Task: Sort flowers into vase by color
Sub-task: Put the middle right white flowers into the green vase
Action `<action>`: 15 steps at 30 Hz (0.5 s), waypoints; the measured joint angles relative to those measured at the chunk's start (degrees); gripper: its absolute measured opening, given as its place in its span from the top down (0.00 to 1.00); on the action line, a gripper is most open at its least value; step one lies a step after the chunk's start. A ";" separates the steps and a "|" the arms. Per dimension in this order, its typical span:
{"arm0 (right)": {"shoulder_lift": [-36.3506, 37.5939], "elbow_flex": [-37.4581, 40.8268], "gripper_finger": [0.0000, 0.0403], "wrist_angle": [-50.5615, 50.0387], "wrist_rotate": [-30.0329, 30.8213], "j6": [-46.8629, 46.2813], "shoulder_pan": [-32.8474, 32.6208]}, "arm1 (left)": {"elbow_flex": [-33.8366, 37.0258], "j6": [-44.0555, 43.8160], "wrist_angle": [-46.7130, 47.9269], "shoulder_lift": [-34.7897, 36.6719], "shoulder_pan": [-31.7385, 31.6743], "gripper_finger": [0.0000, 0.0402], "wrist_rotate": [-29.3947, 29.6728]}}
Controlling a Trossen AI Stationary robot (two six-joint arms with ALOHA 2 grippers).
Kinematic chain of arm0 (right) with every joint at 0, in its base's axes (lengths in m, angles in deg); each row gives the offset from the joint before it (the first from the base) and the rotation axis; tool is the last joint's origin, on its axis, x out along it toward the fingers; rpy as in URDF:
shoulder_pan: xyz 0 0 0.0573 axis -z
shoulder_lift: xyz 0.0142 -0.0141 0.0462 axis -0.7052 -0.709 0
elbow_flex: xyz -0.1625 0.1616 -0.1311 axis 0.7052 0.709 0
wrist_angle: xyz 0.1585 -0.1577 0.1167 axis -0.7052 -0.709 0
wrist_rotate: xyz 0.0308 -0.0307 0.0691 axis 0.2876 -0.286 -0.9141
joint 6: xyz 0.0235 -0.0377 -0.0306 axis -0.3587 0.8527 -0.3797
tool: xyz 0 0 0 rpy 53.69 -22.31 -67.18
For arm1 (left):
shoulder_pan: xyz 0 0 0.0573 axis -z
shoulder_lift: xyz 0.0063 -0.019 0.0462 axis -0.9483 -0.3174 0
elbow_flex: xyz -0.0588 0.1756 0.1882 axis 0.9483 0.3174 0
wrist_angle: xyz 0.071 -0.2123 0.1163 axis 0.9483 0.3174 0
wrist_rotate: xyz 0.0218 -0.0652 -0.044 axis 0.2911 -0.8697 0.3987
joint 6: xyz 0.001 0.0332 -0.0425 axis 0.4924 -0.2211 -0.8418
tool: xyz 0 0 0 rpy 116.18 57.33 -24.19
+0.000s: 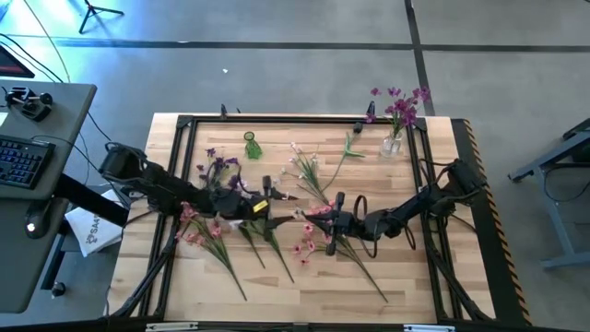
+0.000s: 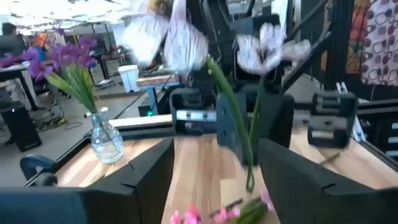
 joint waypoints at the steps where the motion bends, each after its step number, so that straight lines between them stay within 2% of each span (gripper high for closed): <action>1: 0.00 0.00 1.00 0.00 0.00 -0.02 0.00 | -0.56 0.00 0.04 -0.48 -0.10 0.44 -0.39; 8: 0.02 0.02 1.00 -0.09 0.00 -0.15 0.00 | -4.29 1.01 0.11 -3.69 0.09 0.47 -0.55; 15: 0.02 0.04 1.00 -0.17 0.02 -0.15 0.00 | -4.90 0.98 0.06 -3.90 0.15 0.63 -0.31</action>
